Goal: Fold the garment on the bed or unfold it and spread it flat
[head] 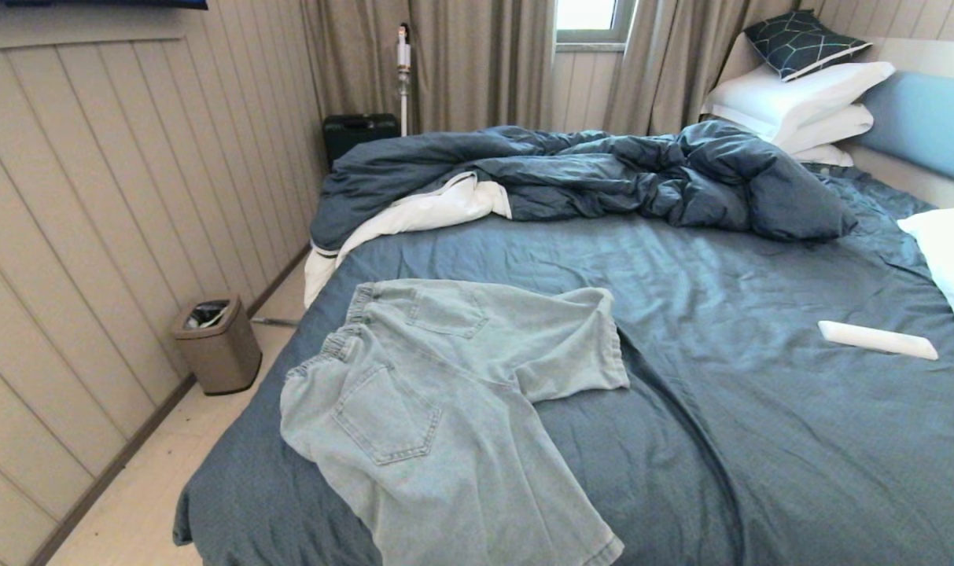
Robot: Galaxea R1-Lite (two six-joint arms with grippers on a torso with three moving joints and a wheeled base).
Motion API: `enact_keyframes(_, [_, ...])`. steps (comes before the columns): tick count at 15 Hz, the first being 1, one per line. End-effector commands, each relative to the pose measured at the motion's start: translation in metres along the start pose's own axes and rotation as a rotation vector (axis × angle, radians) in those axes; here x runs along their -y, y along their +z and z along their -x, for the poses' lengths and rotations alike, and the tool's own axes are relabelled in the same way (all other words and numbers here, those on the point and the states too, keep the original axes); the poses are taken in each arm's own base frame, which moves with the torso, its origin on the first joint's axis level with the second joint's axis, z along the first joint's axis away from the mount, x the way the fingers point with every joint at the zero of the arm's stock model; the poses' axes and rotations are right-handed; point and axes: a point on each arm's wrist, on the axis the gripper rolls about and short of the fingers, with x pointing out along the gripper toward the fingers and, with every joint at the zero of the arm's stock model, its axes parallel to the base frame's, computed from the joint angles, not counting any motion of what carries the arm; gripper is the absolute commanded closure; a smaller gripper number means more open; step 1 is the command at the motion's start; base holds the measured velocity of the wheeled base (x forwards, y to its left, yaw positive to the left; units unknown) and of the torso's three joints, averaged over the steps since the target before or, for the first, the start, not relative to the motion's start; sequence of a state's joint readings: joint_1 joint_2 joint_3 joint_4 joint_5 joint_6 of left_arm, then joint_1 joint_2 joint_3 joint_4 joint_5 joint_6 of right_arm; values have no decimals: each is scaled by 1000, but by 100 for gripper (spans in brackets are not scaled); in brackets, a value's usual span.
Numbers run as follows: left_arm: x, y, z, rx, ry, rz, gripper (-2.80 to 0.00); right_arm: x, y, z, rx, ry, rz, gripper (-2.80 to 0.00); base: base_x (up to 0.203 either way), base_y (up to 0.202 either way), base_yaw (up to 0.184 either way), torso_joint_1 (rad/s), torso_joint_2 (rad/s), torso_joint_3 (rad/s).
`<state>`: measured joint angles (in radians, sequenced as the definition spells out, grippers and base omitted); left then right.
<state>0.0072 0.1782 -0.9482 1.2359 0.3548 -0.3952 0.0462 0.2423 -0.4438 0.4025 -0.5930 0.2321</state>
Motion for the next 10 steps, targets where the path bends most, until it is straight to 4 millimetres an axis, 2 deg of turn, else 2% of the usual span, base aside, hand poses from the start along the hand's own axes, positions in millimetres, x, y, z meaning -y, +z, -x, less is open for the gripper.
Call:
enact_keyframes(1, [2, 1, -5, -10, 1, -12, 0, 2, -7, 2, 12, 16, -14, 0, 0, 0, 0, 0, 0, 0])
enact_keyframes(3, [5, -1, -9, -8, -74, -71, 0, 5, -19, 5, 28, 45, -25, 0, 0, 0, 0, 0, 0, 0])
enact_keyframes(5, [0, -18, -10, 65, -192, -181, 0, 11, -32, 12, 78, 111, -15, 0, 0, 0, 0, 0, 0, 0])
enact_keyframes(6, [0, -30, -19, 87, -218, -238, 0, 12, -41, 12, 85, 139, 20, 0, 0, 0, 0, 0, 0, 0])
enact_keyframes(8, [4, -39, -40, 76, -236, -258, 0, 9, -53, 6, 42, 188, 42, 0, 0, 0, 0, 0, 0, 0])
enact_keyframes(10, [12, -48, -66, 66, -262, -269, 0, 4, -65, 0, -14, 328, 52, 0, 0, 0, 0, 0, 0, 0])
